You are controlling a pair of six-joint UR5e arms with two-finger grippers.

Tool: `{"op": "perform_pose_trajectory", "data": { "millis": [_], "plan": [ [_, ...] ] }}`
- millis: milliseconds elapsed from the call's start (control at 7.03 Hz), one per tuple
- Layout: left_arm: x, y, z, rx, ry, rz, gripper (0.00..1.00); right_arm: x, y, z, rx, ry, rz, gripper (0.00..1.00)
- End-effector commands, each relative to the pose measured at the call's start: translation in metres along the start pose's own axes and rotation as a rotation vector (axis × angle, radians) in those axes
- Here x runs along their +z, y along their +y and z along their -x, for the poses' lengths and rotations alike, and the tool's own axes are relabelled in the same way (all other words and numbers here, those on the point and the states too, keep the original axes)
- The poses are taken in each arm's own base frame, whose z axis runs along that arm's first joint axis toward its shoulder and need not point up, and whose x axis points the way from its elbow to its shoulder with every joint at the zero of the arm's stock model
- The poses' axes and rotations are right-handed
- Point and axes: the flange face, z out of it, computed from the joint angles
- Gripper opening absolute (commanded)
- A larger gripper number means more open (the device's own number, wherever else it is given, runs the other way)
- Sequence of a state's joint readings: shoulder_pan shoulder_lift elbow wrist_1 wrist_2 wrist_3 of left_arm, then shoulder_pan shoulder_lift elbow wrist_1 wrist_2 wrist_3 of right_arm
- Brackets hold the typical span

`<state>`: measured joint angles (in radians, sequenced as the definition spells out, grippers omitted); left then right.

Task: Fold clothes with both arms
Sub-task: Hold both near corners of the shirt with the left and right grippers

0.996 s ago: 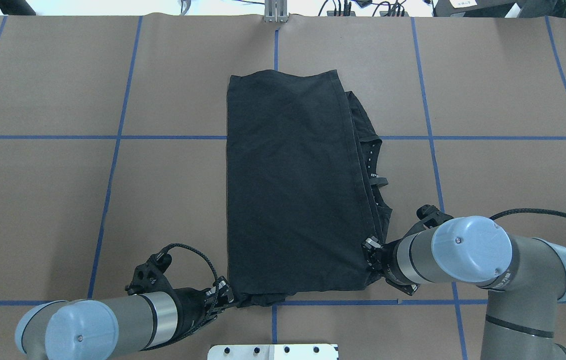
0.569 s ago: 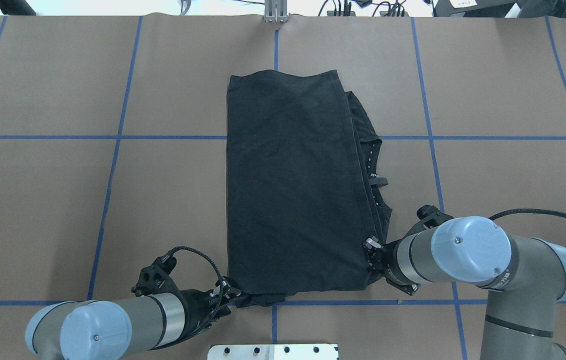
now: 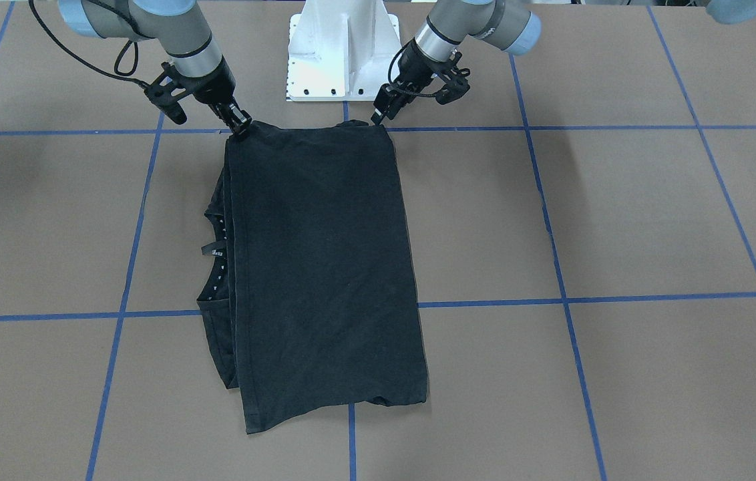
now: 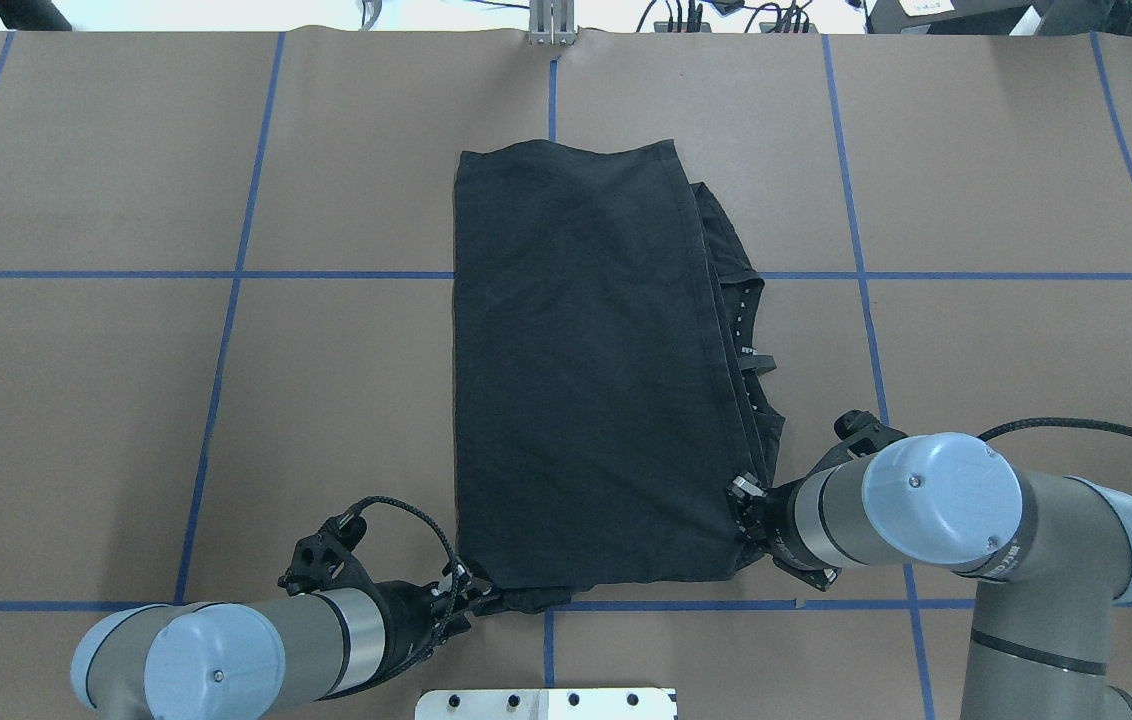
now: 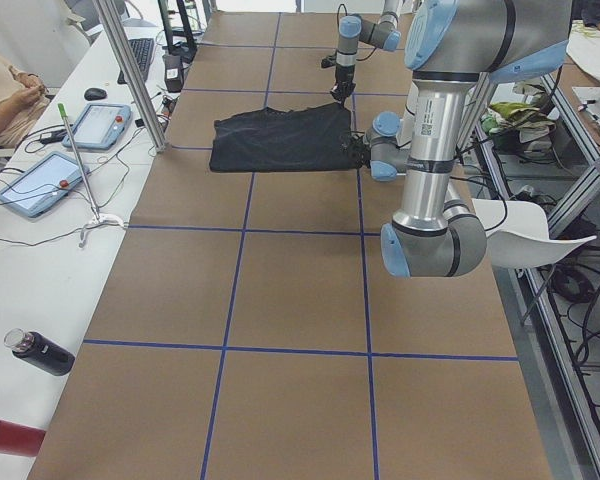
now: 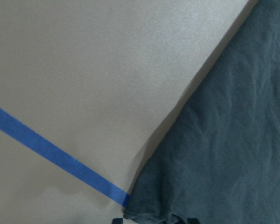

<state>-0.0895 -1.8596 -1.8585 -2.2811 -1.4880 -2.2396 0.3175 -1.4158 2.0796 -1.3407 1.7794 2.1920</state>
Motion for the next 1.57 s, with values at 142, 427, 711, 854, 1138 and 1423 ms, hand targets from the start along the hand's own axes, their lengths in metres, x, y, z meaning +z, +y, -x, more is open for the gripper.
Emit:
{"op": "perform_pose_trajectory", "data": {
  "millis": [142, 427, 711, 854, 1138, 1423],
  "plan": [
    [0.005, 0.001, -0.001, 0.001, -0.002, -0.002, 0.49, 0.0, 0.0, 0.0, 0.0, 0.001, -0.001, 0.0],
    [0.005, 0.0, -0.001, 0.001, 0.0, -0.005, 0.42, 0.0, 0.0, 0.0, 0.0, 0.0, 0.0, 0.0],
    [0.006, -0.002, -0.001, 0.003, -0.002, -0.01, 0.41, 0.0, -0.001, 0.0, 0.001, 0.0, 0.001, 0.0],
    [0.012, -0.005, 0.003, 0.003, -0.01, -0.021, 0.42, 0.0, -0.001, 0.0, 0.0, 0.001, -0.002, 0.0],
    [0.012, -0.007, 0.0, 0.002, -0.006, -0.023, 0.38, 0.0, -0.001, 0.0, -0.001, 0.0, 0.001, 0.0],
    [0.011, -0.002, -0.011, -0.004, 0.013, -0.014, 0.0, -0.001, -0.001, 0.0, 0.001, 0.0, 0.001, 0.0]
  ]
}}
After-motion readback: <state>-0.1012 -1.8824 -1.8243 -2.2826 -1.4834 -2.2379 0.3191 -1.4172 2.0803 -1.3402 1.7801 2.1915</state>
